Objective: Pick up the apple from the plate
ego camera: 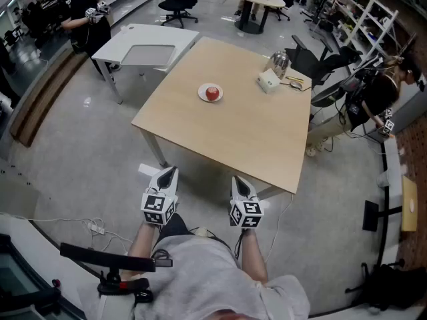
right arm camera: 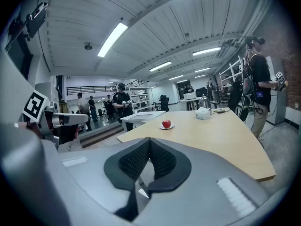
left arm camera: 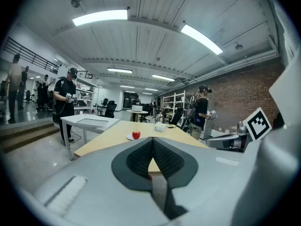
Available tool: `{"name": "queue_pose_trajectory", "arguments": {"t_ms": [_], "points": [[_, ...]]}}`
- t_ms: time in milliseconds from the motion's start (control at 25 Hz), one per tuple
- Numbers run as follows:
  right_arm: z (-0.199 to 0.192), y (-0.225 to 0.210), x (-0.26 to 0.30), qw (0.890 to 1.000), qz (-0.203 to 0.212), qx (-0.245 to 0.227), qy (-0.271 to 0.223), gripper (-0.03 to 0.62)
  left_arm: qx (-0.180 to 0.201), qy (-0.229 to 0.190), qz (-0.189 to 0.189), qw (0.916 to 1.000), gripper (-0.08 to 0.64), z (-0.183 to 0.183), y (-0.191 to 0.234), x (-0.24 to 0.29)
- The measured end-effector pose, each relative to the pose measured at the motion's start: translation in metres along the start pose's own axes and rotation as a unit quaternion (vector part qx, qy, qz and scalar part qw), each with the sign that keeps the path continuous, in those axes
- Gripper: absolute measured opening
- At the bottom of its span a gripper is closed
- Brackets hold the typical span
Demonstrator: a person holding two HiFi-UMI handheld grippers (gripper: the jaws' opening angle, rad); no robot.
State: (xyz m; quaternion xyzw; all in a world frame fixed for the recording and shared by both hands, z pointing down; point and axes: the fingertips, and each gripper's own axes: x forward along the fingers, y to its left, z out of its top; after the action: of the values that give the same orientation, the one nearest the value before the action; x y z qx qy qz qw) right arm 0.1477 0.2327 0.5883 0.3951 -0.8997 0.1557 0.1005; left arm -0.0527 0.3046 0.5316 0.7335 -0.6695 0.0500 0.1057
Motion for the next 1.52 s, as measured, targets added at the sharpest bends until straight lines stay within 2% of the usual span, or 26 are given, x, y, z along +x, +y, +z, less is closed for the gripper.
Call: {"name": "queue_pose_trajectory", "arguments": {"t_ms": [480,920,1520], "points": [[0.008,-0.014,0.006,1.0,0.0,0.023,-0.007,0.006,0.001,0.005,-0.007,1.0,0.018,0.009,-0.005,0.022],[0.03,-0.044,0.074,1.0,-0.008,0.007,0.008,0.006,-0.009,0.014,-0.032,0.9993,0.018,0.015,0.018,0.107],[0.072,-0.067,0.196,0.999,-0.017,-0.008,0.037,0.006,-0.019,0.033,-0.046,0.9982,0.018,0.041,0.092,0.216]]}}
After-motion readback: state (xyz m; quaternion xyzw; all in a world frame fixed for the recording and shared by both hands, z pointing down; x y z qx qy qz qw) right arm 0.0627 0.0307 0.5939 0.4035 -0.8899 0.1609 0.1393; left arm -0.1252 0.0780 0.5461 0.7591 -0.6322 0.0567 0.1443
